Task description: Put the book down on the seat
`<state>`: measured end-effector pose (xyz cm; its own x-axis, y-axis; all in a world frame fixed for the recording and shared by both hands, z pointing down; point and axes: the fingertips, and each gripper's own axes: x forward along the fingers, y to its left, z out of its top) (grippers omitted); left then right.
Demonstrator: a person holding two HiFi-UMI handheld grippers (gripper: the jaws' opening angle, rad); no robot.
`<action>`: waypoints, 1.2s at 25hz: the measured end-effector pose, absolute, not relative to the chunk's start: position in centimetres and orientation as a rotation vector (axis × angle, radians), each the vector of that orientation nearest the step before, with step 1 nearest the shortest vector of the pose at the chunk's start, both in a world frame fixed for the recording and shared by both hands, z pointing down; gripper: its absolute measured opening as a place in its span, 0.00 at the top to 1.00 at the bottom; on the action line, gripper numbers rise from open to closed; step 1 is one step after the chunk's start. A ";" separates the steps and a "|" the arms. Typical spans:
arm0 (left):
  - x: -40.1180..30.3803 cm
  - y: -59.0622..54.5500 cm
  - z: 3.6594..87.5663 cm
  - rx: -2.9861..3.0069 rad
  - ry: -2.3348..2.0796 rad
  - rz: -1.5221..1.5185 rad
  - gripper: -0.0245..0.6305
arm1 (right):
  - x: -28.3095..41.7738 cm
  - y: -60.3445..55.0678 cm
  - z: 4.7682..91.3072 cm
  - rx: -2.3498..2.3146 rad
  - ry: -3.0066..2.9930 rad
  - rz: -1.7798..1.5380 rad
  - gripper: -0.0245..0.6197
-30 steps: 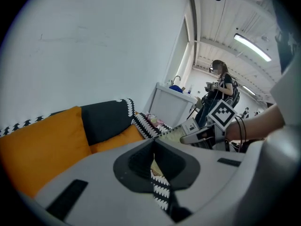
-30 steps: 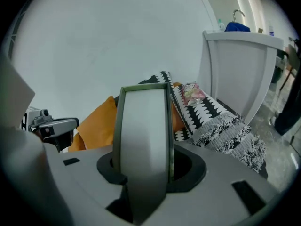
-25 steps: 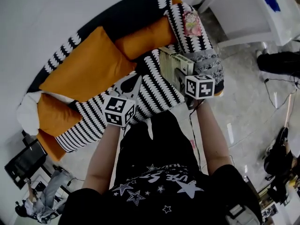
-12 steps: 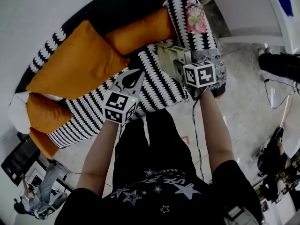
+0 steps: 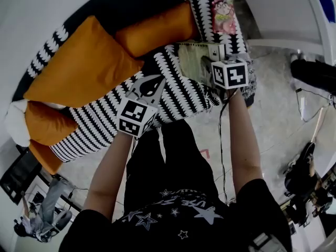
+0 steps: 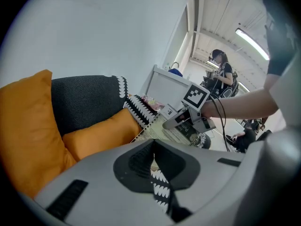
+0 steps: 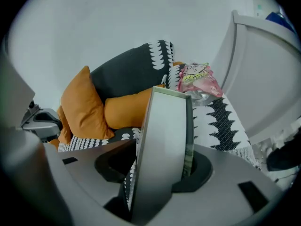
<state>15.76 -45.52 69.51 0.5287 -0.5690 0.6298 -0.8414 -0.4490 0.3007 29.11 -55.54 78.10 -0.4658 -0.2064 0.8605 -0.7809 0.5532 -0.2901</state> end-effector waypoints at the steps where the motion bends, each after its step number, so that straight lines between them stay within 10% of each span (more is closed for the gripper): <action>1: 15.0 -45.4 69.6 2.173 -1.141 0.605 0.95 | 28.8 -55.7 78.1 0.814 -1.961 0.872 0.63; 9: 20.9 -47.0 70.3 2.184 -1.127 0.616 0.95 | 38.8 -58.6 78.2 1.017 -1.888 0.767 0.53; 30: 5.7 -34.4 61.1 2.257 -1.214 0.452 0.95 | 20.2 -44.6 65.4 1.128 -2.106 0.703 0.54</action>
